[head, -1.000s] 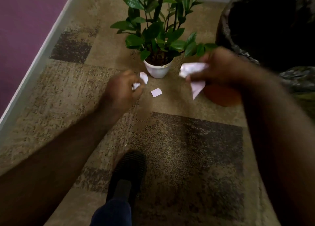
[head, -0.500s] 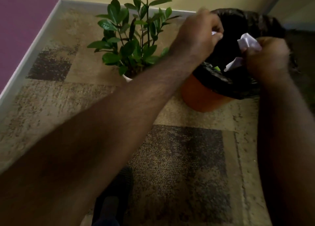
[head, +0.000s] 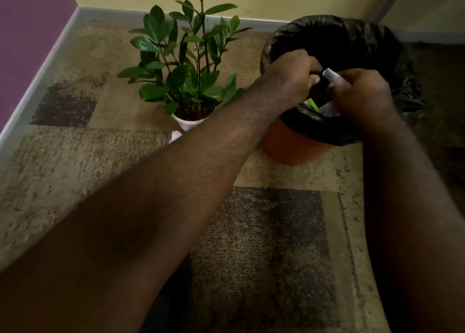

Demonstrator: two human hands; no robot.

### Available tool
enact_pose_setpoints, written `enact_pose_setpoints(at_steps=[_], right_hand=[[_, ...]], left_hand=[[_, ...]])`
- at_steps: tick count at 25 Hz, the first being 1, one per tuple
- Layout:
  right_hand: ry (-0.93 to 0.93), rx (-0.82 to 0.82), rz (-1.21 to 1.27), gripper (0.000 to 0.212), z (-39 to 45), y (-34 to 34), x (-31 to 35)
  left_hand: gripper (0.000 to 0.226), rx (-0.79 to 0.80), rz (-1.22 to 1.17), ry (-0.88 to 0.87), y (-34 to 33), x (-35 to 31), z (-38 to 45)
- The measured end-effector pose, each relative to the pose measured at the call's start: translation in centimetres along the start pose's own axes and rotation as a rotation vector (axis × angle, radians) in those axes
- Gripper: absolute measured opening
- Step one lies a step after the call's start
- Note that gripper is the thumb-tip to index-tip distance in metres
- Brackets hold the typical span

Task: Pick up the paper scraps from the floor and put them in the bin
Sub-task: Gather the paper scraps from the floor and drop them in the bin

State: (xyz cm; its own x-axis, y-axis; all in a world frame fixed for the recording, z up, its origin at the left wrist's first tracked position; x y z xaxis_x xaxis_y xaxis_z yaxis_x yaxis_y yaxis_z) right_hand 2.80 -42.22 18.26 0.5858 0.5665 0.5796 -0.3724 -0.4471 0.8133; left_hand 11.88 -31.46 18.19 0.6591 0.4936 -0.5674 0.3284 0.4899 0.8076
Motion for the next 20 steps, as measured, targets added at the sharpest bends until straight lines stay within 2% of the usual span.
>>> enact_pose_setpoints(at_steps=[4, 7, 9, 10, 12, 15, 17, 20], right_hand=[[0.022, -0.002, 0.011, 0.045, -0.2, 0.1, 0.1], [0.12, -0.13, 0.098, 0.028, -1.1, 0.6, 1.9], [0.221, -0.096, 0.201, 0.028, -2.0, 0.5, 4.2], [0.264, -0.001, 0.244, 0.031, -2.6, 0.1, 5.4], [0.306, 0.347, 0.252, 0.037, -4.0, -2.4, 7.7], [0.259, 0.868, 0.034, 0.034, -6.5, -9.8, 8.4], [0.225, 0.998, -0.124, 0.018, -8.0, -16.3, 6.6], [0.274, 1.011, -0.321, 0.046, -10.3, -24.6, 2.9]], left_hand=[[0.035, -0.088, -0.151, -0.043, 1.4, -0.2, -1.0], [0.026, -0.322, -0.324, -0.107, 3.4, 1.6, -3.4], [0.02, -0.446, -0.419, -0.121, 4.2, 4.0, -6.5], [0.018, -0.467, -0.432, -0.112, 4.2, 5.6, -8.4], [0.016, -0.444, -0.383, -0.055, 3.6, 9.5, -12.8], [0.018, -0.34, -0.233, 0.16, 1.5, 16.3, -19.1], [0.017, -0.247, -0.105, 0.36, 0.0, 21.1, -21.2], [0.032, 0.058, 0.137, 0.52, -2.0, 27.0, -21.3]])
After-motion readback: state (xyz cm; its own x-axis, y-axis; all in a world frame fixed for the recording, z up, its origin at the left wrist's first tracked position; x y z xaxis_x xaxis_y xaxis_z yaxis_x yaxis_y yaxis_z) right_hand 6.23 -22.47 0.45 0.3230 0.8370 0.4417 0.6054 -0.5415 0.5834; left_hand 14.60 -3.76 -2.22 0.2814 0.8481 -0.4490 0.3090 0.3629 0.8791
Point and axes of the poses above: each hand's wrist, its own z-axis towards the middle knuckle, its own y-axis out of the back of the hand, x = y × z, the point moved 3 cm from there along z, towards the middle knuckle
